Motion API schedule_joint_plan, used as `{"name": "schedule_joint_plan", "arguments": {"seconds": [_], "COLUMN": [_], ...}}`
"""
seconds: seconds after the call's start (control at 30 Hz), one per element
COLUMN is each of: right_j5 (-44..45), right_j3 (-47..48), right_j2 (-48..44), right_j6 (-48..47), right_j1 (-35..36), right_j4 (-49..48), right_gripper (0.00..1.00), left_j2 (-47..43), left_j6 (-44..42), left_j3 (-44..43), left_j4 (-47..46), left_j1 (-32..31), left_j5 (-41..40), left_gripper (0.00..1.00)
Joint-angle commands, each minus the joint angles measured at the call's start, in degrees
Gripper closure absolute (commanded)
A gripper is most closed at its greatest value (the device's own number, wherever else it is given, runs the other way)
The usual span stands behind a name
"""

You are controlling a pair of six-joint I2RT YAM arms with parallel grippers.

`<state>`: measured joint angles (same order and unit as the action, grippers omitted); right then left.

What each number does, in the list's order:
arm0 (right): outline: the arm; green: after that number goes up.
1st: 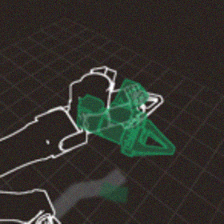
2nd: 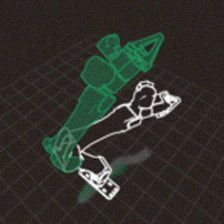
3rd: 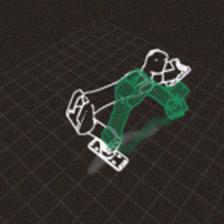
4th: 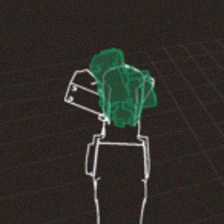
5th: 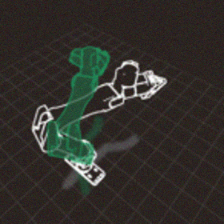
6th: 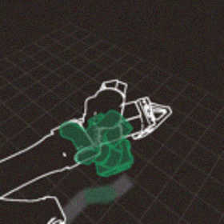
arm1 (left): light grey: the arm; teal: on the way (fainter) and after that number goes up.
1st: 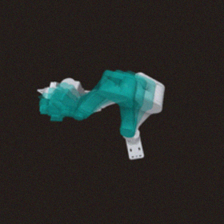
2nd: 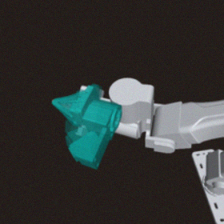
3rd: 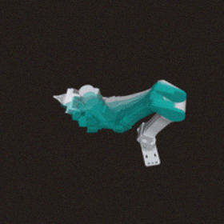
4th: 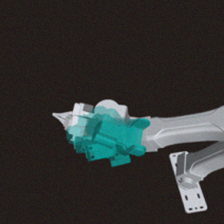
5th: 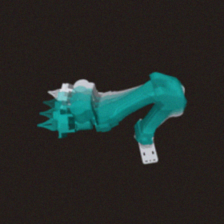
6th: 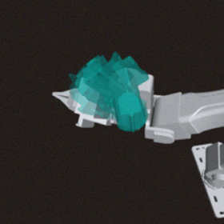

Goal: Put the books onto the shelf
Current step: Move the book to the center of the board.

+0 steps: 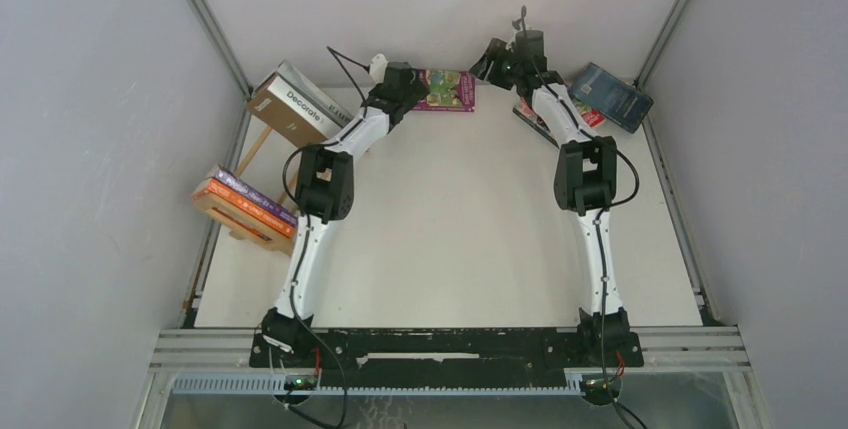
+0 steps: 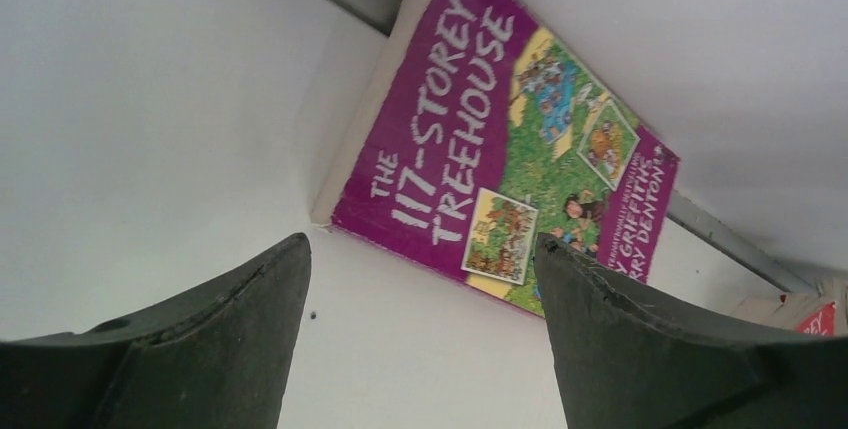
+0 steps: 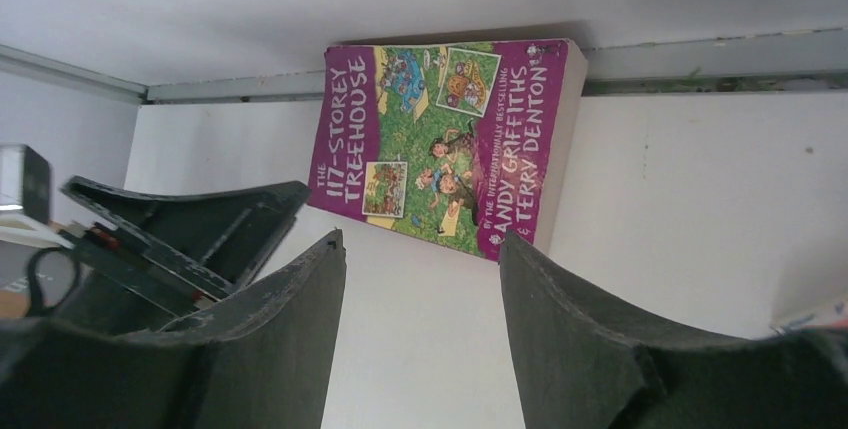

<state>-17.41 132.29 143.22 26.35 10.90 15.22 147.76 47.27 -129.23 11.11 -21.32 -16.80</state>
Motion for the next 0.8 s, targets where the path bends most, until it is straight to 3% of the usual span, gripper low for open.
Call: {"name": "schedule_joint_plan", "arguments": {"seconds": [0.0,0.47,0.77], "right_j5": [-1.6,-3.2,-3.4], "right_j3": [6.4,13.5,15.7], "right_j2": [3.6,10.4,14.3], "right_j6": [3.9,9.1,15.6], "right_j1": [-0.2,-1.7,-2.4], "right_j4": [1.2,-0.3,-2.7], "right_gripper": [0.35,0.36,0.36], "left_j2": [1.7,5.7,9.2], "left_j6": [6.8,11.2,14.5], "left_j3": [-5.3,-9.5,-13.0], "left_j4": [-0.5,-5.4,-8.9], "left_j1": [0.6,2.3,3.6], "left_j5": [1.9,-0.4,2.3], "left_gripper": [0.14,0.15,0.16]}}
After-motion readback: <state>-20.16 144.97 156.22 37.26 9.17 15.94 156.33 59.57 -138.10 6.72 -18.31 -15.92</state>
